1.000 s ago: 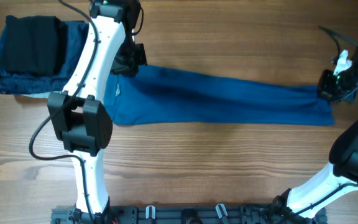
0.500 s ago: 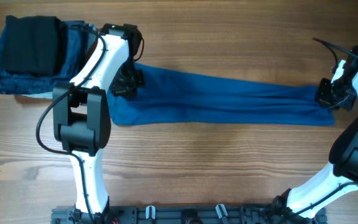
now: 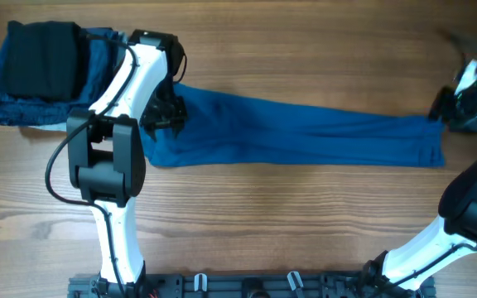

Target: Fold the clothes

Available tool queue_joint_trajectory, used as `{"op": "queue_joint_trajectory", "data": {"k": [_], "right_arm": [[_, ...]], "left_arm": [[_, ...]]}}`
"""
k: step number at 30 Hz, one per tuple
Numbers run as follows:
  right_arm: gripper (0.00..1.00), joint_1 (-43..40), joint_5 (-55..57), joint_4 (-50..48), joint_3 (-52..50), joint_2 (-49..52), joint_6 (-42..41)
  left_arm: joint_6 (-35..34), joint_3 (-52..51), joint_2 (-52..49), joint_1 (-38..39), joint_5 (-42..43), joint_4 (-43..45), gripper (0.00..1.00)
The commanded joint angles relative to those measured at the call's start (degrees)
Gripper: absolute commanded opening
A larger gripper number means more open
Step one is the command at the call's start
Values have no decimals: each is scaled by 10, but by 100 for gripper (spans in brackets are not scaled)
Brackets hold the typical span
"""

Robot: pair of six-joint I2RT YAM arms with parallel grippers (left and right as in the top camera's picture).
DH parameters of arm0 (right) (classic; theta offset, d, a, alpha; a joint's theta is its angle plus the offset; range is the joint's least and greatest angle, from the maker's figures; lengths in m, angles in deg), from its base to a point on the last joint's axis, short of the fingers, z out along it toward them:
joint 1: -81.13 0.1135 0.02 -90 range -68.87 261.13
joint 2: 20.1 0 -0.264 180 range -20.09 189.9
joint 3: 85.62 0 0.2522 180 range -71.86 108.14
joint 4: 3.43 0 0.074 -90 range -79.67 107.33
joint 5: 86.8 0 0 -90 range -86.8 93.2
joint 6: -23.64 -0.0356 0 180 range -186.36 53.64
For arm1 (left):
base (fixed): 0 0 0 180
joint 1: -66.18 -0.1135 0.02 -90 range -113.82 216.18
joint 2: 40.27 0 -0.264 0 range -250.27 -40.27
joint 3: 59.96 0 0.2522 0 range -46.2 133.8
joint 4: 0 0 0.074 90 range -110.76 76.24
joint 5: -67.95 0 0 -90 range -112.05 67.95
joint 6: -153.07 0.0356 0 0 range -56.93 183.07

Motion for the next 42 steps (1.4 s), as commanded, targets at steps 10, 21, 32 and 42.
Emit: {"op": "queue_joint_trajectory", "data": {"k": [10,21,32,42], "right_arm": [[4,46,-141,-28,-78,-10,22],[8,40,85,-221,-293,-8,-116],[21,26,-119,-134,-171,-21,-35],[15,129,-211,-92,-123,-41,31]], "left_arm": [[42,114,21,30,113,107,9],[42,58,-89,49,111,156,8],[42,31,-75,45,91,208,4],[40,88,-11,86,148,287,8]]}}
